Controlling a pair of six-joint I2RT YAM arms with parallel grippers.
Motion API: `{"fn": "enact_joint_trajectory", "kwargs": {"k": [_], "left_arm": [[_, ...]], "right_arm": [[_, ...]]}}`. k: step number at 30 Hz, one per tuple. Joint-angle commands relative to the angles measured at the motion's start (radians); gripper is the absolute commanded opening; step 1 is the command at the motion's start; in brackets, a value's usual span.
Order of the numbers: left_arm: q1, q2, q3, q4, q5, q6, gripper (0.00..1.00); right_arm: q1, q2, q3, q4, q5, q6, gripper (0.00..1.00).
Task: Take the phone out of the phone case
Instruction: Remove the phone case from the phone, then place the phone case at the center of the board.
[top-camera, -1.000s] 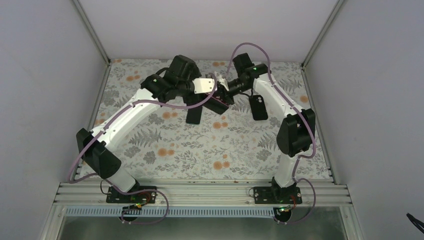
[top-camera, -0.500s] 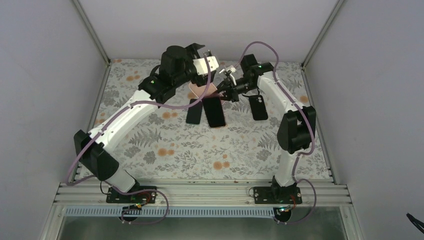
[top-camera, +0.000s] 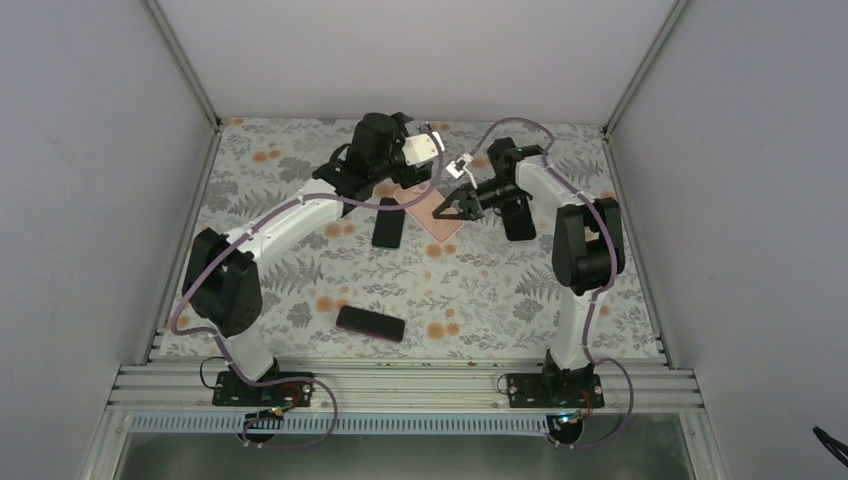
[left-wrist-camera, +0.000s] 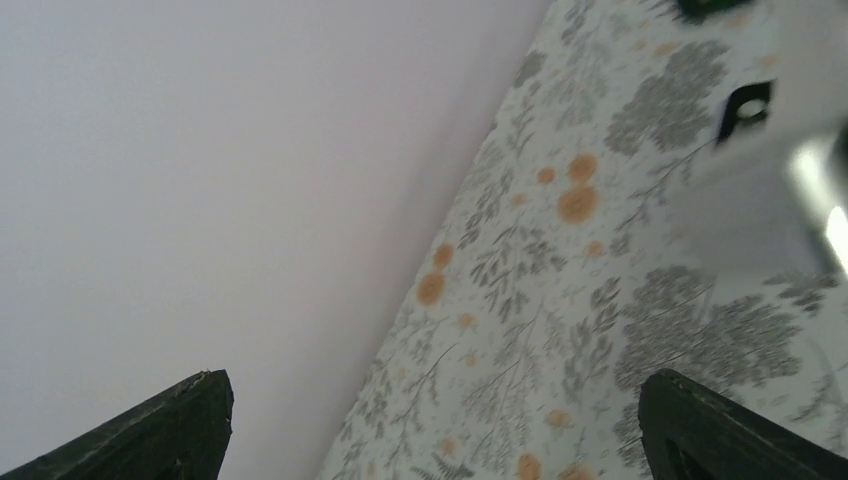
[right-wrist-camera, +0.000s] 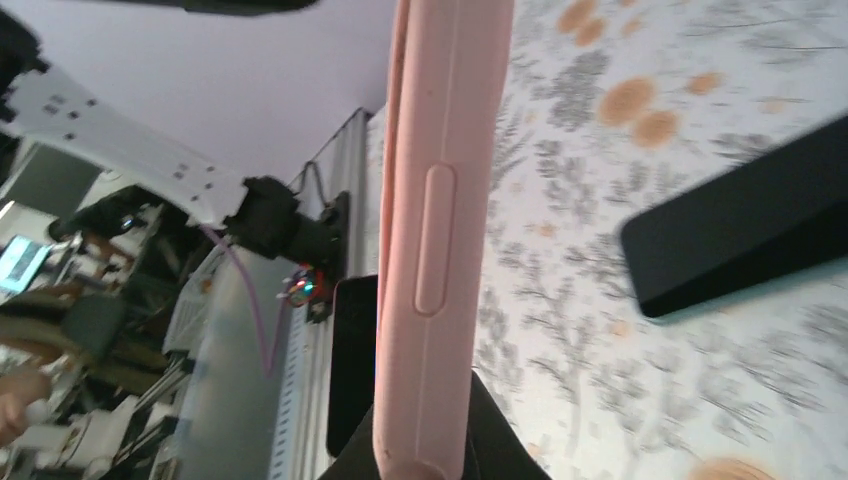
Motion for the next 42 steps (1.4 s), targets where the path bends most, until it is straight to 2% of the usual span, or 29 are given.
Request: {"fn": "enact_joint_trajectory", "kwargs": {"k": [1, 5, 8, 11, 15, 17, 18, 23, 24, 27, 31, 35, 39, 40, 41, 42], "left_arm": [[0.082, 0.011, 0.035, 0.008, -0.041, 0.031, 1.00], [0.148, -0.031, -0.005, 0.000, -0.018, 0.047, 1.00], [0.207, -0.066, -0.043, -0.006, 0.001, 0.047, 1.00], [0.272, -0.106, -0.084, -0.018, 0.035, 0.045, 1.00], [0.337, -0.140, -0.111, -0.066, 0.048, 0.039, 1.00], [0.371, -0.161, -0.132, -0.080, 0.071, 0.033, 1.00], [0.388, -0.169, -0.142, -0.091, 0.082, 0.034, 1.00], [0.476, -0.200, -0.163, -0.180, 0.148, 0.013, 1.00], [0.490, -0.209, -0.173, -0.189, 0.159, 0.012, 1.00], [0.526, -0.247, -0.224, -0.206, 0.164, 0.019, 1.00], [0.576, -0.281, -0.273, -0.214, 0.178, 0.011, 1.00], [0.624, -0.280, -0.270, -0.238, 0.195, -0.012, 1.00], [0.660, -0.275, -0.264, -0.238, 0.218, -0.043, 1.00], [0.666, -0.275, -0.265, -0.237, 0.224, -0.050, 1.00], [0.671, -0.276, -0.268, -0.234, 0.225, -0.056, 1.00], [0.674, -0.277, -0.270, -0.230, 0.226, -0.064, 1.00]], "right_arm": [[-0.090, -0.005, 0.001, 0.185, 0.119, 0.133, 0.04], [-0.108, -0.035, -0.030, 0.234, 0.350, 0.148, 0.04], [-0.112, 0.003, -0.027, 0.211, 0.463, 0.164, 0.04], [-0.111, 0.064, -0.024, 0.173, 0.488, 0.170, 0.08], [-0.111, 0.106, -0.051, 0.209, 0.546, 0.198, 0.10], [-0.111, 0.127, -0.056, 0.224, 0.573, 0.212, 0.15], [-0.112, 0.141, -0.051, 0.224, 0.589, 0.217, 0.22], [-0.113, 0.142, -0.062, 0.267, 0.742, 0.243, 0.89], [-0.112, 0.111, -0.078, 0.298, 0.809, 0.251, 0.98], [-0.112, -0.020, -0.130, 0.377, 0.974, 0.246, 1.00], [-0.102, -0.177, -0.171, 0.380, 1.065, 0.197, 1.00], [-0.026, -0.326, -0.233, 0.292, 0.987, 0.062, 1.00], [0.170, -0.463, -0.331, 0.225, 0.895, -0.027, 0.99], [0.222, -0.499, -0.350, 0.210, 0.862, -0.044, 0.95], [0.278, -0.517, -0.363, 0.201, 0.834, -0.052, 0.86], [0.332, -0.529, -0.367, 0.192, 0.801, -0.051, 0.70]]}}
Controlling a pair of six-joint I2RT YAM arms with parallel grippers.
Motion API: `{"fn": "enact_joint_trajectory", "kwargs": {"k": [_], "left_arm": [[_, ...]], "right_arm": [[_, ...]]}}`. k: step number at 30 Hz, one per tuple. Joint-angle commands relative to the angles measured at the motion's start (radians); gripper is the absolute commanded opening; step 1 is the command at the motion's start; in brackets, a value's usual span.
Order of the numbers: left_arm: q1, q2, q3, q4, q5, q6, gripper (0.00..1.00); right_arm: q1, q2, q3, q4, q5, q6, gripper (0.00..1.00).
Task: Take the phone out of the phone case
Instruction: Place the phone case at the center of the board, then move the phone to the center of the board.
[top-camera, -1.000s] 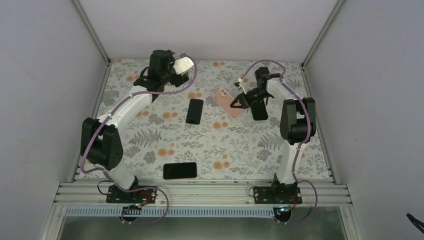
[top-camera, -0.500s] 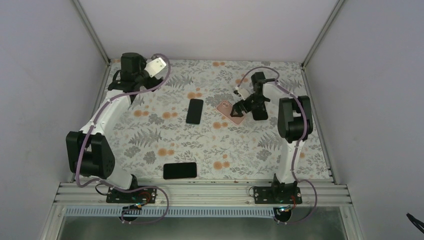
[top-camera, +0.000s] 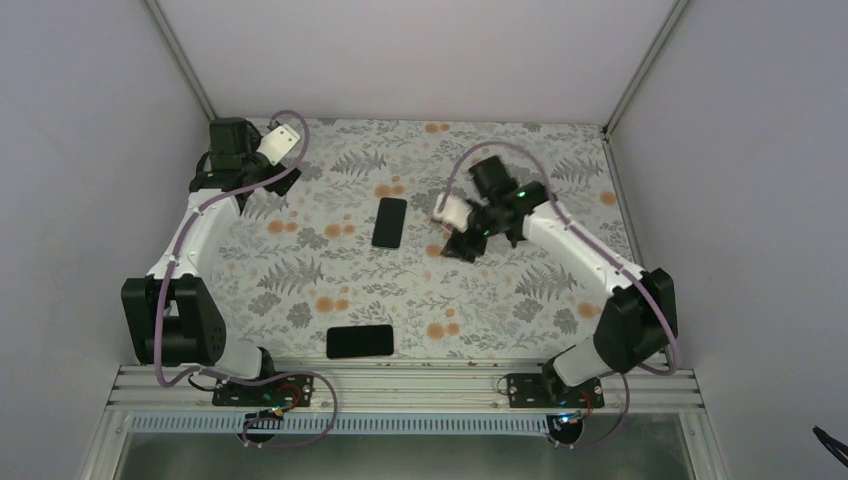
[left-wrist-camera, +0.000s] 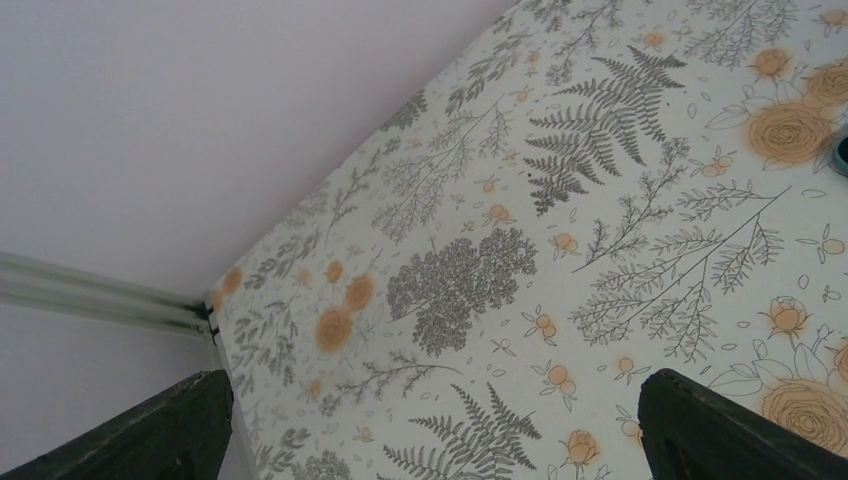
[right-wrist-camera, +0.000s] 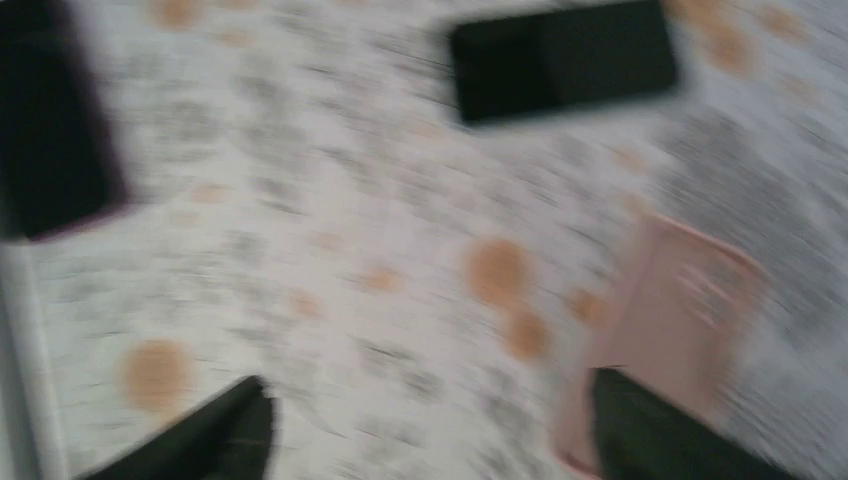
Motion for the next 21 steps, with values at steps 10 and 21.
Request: {"fn": "enact_joint_trajectory", "kwargs": {"k": [10, 21], "left_arm": [[0.046, -0.026, -0.025, 0.019, 0.067, -0.097, 1.00], [0.076, -0.072, -0.060, 0.033, 0.099, -0.131, 1.00]], "right_arm": [[0.623, 0.088, 0.021, -0.182, -0.316, -0.074, 0.03], [0.794, 0.354, 0.088, -0.125, -0.366, -0.126, 0.04]]}}
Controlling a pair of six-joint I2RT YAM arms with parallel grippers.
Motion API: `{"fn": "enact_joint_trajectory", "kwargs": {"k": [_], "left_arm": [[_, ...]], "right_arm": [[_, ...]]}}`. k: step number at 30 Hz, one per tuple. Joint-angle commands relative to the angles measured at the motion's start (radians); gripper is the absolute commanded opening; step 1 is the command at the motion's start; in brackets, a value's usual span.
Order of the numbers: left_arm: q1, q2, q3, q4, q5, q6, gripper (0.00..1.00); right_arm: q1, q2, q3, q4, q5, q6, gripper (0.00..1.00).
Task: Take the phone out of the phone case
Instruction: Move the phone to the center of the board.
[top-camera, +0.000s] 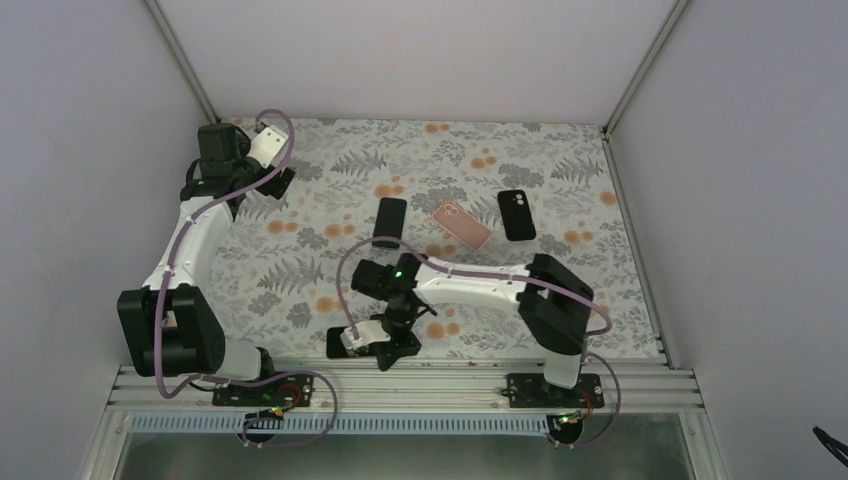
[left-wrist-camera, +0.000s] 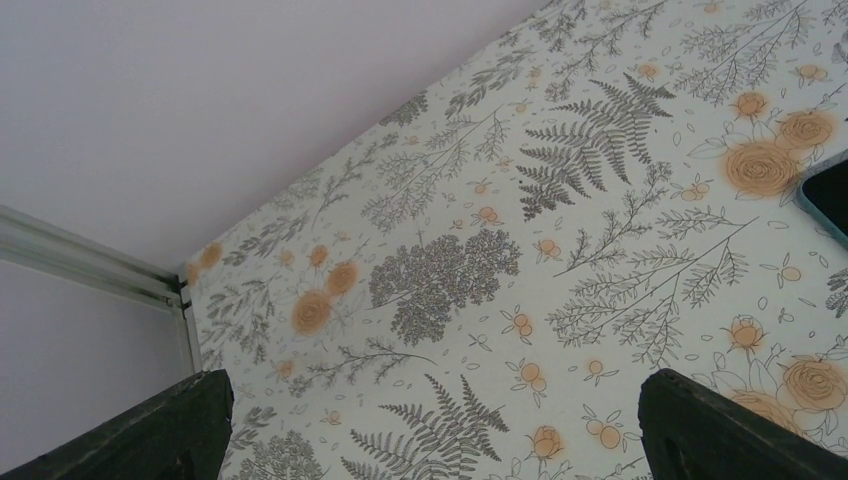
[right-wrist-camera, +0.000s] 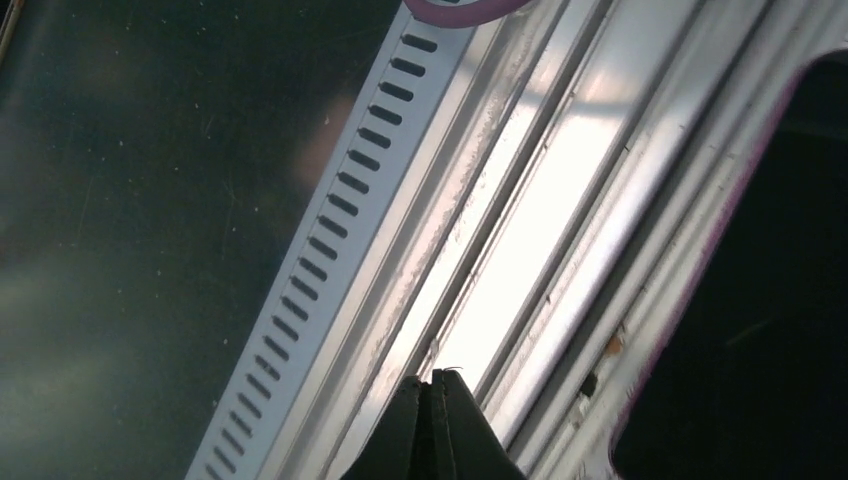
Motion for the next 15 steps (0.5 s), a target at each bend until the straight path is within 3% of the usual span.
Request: {"fn": "enact_joint_trajectory", "kwargs": {"k": [1, 9, 15], "left_arm": [[0.024, -0.030, -0.014, 0.023, 0.038, -0.024, 1.00], [0.039, -0.036, -0.026, 0.028, 0.049, -0.029, 1.00], [0.043, -0.043, -0.044, 0.046, 0.052, -0.031, 1.00]], "right_arm": [[0.053, 0.095, 0.069, 0.022, -0.053, -0.039, 0.04], [0.115, 0.227, 0.148, 0.053, -0.062, -0.031, 0.04], [0.112, 0.243, 0.125, 0.146, 0.025, 0.008, 0.04]]}}
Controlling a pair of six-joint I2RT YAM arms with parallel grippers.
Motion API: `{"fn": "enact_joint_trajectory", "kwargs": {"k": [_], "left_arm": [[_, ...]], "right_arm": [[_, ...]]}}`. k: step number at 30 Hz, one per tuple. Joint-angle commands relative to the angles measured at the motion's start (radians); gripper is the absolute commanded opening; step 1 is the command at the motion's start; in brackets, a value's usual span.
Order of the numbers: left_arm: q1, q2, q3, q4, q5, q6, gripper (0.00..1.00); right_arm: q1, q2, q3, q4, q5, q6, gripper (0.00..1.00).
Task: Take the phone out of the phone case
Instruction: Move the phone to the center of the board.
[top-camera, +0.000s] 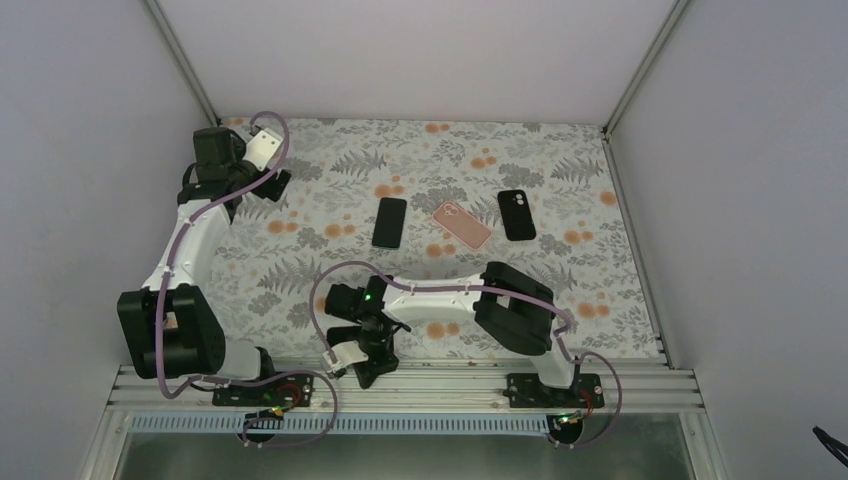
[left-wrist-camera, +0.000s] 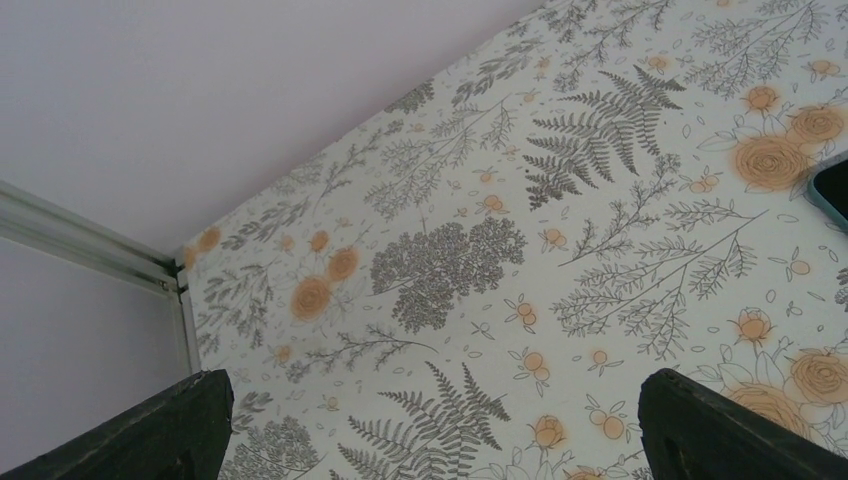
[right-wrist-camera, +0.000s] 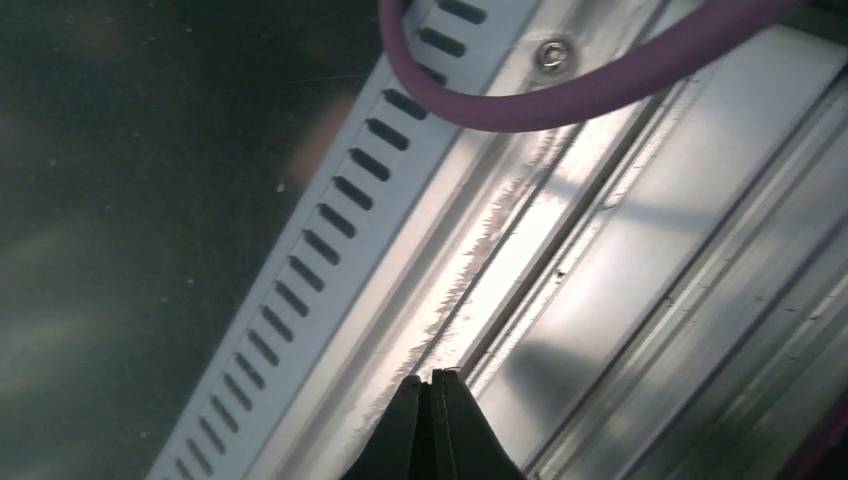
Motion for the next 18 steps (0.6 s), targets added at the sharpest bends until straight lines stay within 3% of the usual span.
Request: {"fn": "enact_joint_trajectory", "kwargs": {"k": [1, 18], "left_arm": [[0.008, -0.032, -0.017, 0.026, 0.026, -0.018, 1.00], [0.010, -0.060, -0.030, 0.029, 0.021, -0.015, 1.00]], "right_arm": [[-0.004, 0.016, 0.002, 0.081, 0.049, 0.019, 0.04], [-0.109, 0.065, 0.010, 0.175, 0.179, 0.068, 0.04]]}}
